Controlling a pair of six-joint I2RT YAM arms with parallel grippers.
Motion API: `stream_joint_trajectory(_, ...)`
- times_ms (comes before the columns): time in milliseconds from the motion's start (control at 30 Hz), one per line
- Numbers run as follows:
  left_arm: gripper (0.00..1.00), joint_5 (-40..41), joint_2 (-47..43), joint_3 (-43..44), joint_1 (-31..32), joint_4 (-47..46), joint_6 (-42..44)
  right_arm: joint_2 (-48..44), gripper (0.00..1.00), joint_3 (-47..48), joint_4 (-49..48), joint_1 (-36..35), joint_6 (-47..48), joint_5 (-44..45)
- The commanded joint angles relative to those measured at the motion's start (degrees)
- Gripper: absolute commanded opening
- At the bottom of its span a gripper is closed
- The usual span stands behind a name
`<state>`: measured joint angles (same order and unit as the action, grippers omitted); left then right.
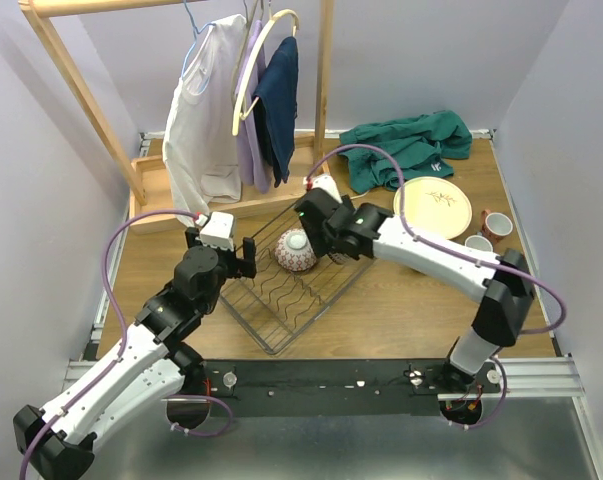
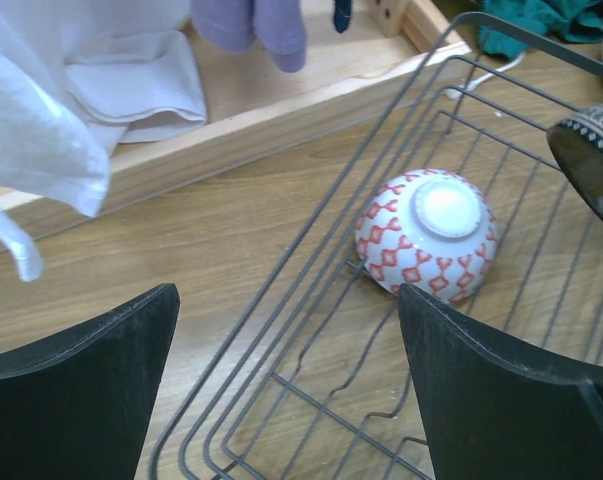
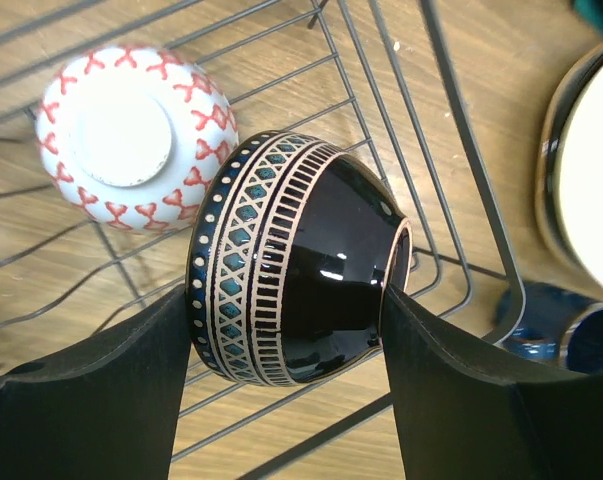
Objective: Unload the mixed dishes from the dish rack
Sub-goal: Pick up the bowl from the dish rack, then place the bowl at the center of the board.
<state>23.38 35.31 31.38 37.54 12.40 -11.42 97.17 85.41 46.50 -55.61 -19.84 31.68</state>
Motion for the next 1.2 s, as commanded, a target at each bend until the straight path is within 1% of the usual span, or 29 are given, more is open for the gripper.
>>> stream_joint_trajectory(0, 0.99, -6.3, 0.4, -0.5, -0.4, -2.5, -3.1, -7.2, 0.41, -4.6, -6.9, 5.2, -4.9, -11.8)
stream_joint_trajectory(133, 0.99, -10.0, 1.8, -0.5, -0.3, -4.4, -5.8, -13.0, 0.4, -8.4, -12.4, 10.7, -7.2, -20.2)
stream_joint_trajectory(200, 0.99, -11.9, 2.9, -0.4, -0.3, -6.1, -7.8, -15.3, 0.4, -9.6, -13.8, 12.1, -8.3, -24.4)
stream_joint_trajectory(333, 0.99, -15.5, 5.6, -0.2, -0.3, -9.7, -10.1, -18.4, 0.4, -11.8, -17.7, 14.6, -10.0, -30.1)
stream_joint_trajectory(467, 0.99, -19.2, 8.7, 0.2, -0.3, -13.7, -11.9, -20.3, 0.4, -13.5, -20.4, 15.4, -11.7, -34.3)
stream_joint_trajectory(567, 0.99, -20.4, 10.9, 0.3, -0.2, -16.7, -13.5, -21.4, 0.4, -13.9, -22.7, 15.6, -12.9, -37.5)
stream_joint_trajectory(733, 0.99, -21.8, 13.7, 0.4, -0.2, -21.9, -16.1, -22.8, 0.4, -15.8, -26.9, 16.1, -15.1, -42.6)
stream_joint_trajectory(900, 0.98, -21.5, 15.4, -0.9, -0.2, -26.5, -19.6, -23.7, 0.39, -18.5, -33.4, 16.5, -18.7, -47.8)
stream_joint_trajectory(1033, 0.96, -21.1, 16.5, -1.1, -0.3, -27.7, -22.1, -23.6, 0.39, -20.4, -37.4, 16.8, -21.1, -52.4)
stream_joint_trajectory(1167, 0.93, -21.9, 17.8, -1.4, -1.0, -28.2, -25.3, -23.5, 0.39, -21.9, -41.5, 17.0, -22.9, -55.0)
